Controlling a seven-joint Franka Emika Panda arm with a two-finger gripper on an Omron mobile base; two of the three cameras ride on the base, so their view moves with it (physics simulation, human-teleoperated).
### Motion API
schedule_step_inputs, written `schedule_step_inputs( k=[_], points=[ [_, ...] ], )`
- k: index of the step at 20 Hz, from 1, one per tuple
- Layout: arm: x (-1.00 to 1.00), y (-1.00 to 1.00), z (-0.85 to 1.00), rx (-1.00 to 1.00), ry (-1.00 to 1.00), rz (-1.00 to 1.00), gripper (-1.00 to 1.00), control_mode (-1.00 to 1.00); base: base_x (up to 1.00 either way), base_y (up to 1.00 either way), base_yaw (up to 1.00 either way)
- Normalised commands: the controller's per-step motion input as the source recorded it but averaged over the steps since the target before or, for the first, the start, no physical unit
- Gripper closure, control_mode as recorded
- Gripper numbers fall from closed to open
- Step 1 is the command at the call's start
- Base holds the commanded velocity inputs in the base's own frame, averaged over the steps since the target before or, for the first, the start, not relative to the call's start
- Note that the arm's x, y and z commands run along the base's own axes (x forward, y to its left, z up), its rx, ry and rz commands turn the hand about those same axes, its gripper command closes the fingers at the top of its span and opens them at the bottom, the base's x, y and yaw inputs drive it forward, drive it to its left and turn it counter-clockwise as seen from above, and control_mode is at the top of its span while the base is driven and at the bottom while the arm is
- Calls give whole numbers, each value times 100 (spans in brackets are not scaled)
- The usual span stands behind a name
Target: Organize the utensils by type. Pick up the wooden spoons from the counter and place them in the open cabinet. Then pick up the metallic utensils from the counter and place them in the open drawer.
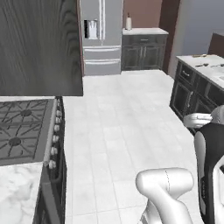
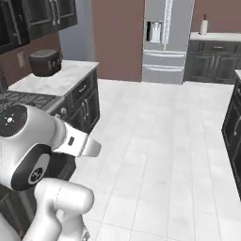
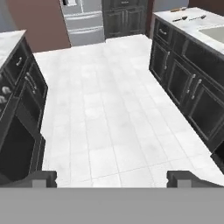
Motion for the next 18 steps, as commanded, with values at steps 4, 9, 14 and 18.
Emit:
schedule_step_inputs(
  k=[4,9,14,18],
  points=[
    [0,0,0,0,0,0,-100,100,0,-3,-100],
    [0,0,0,0,0,0,-100,100,78,11,-39],
    [0,0,0,0,0,0,-100,100,100,22,-3],
    [0,0,0,0,0,0,-100,100,100,24,-2]
  ],
)
